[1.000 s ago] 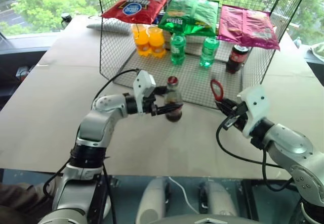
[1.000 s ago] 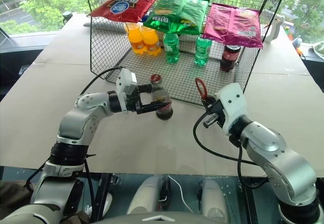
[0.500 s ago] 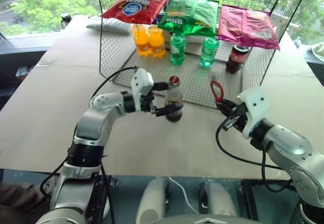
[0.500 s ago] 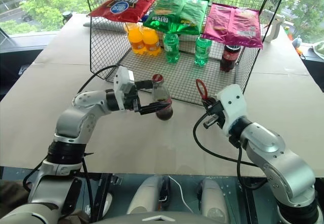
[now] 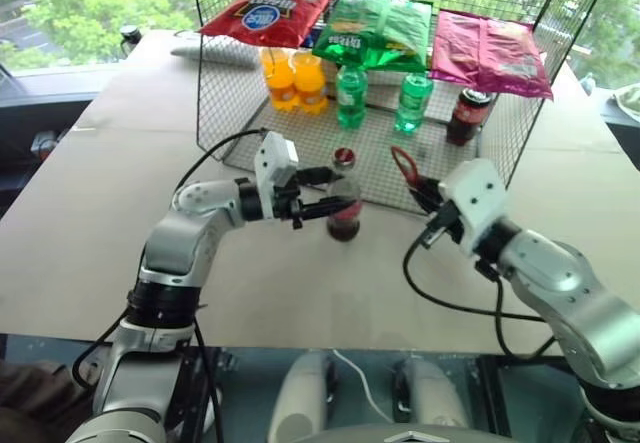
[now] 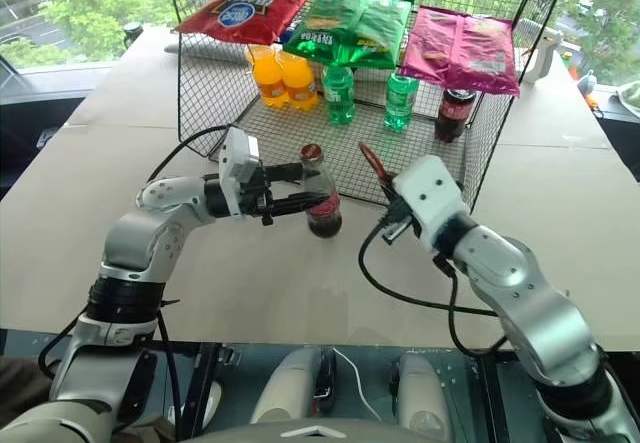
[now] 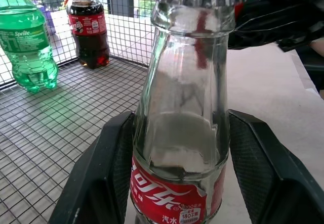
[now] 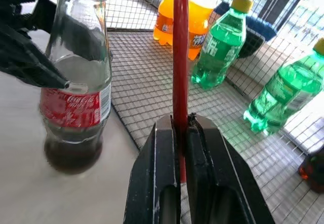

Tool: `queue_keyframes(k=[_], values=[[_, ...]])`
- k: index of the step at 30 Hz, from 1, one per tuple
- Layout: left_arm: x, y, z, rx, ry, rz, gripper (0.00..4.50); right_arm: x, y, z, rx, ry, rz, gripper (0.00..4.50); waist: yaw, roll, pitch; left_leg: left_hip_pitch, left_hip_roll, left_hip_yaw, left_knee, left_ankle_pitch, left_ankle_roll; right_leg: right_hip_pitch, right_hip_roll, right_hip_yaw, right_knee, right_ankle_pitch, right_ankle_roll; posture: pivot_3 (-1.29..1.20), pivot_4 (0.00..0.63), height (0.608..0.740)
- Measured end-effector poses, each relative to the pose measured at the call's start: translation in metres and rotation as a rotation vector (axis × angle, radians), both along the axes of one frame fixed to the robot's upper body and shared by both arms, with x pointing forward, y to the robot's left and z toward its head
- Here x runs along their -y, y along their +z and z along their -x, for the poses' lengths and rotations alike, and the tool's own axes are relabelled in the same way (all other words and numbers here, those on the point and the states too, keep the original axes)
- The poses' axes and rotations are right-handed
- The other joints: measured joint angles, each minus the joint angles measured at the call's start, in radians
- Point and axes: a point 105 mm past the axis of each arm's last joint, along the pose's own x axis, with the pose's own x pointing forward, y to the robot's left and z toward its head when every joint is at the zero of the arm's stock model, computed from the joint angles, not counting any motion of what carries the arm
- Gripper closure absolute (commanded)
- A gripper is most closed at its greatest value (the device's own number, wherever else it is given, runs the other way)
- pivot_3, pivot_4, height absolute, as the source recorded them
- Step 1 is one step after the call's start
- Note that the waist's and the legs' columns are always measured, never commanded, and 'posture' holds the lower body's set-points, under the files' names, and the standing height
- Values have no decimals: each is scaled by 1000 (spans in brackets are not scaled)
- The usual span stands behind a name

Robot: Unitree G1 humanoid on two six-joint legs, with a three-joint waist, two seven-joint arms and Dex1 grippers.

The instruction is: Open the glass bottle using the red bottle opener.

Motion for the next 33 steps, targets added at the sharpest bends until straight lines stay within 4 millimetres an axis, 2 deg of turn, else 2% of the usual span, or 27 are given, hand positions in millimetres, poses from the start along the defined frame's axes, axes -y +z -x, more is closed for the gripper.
queue_keyframes(k=[3, 7, 10, 14, 18, 22, 33], values=[[0, 0, 0, 1, -1, 0, 2329, -3, 5, -10, 92, -28, 42, 4500, 2, 0, 0, 0, 0, 0, 0, 2, -3, 0, 0, 0, 0, 0, 0, 0, 150, 740], [0, 0, 0, 1, 1, -1, 2329, -13, -3, -17, 171, -41, 83, 4500, 0, 0, 0, 0, 0, 1, 0, 2, -4, 0, 0, 0, 0, 1, 2, 0, 150, 740], [0, 0, -1, 0, 5, 0, 2329, -21, -3, -15, 263, -27, 116, 4500, 1, 0, 0, 0, 0, 0, 0, 2, -4, 0, 0, 0, 0, 1, 2, 0, 150, 740], [0, 0, -1, -4, 8, 0, 2329, -27, -10, -11, 311, -10, 122, 4500, 0, 0, 0, 0, 0, 0, 0, 3, -4, 0, 0, 0, 0, 1, 2, 0, 150, 740], [0, 0, -1, -9, 14, 0, 2329, -31, -8, -7, 381, 19, 148, 4500, 0, 0, 0, 0, 0, 0, 0, 3, -5, 0, 0, 0, 0, 1, 2, 0, 150, 740], [-1, 1, -1, -10, 16, -10, 2329, -32, -17, -9, 384, 31, 159, 4500, -1, 0, 0, 0, 0, 0, 0, 3, -5, 0, 1, 0, 0, 1, 2, 0, 150, 740], [-2, 1, -1, -16, 18, -19, 2329, -48, -14, -13, 393, 45, 138, 4500, -1, 0, 0, 1, 0, 0, 0, 3, -6, 0, 1, 0, 0, 0, 0, 0, 150, 740]])
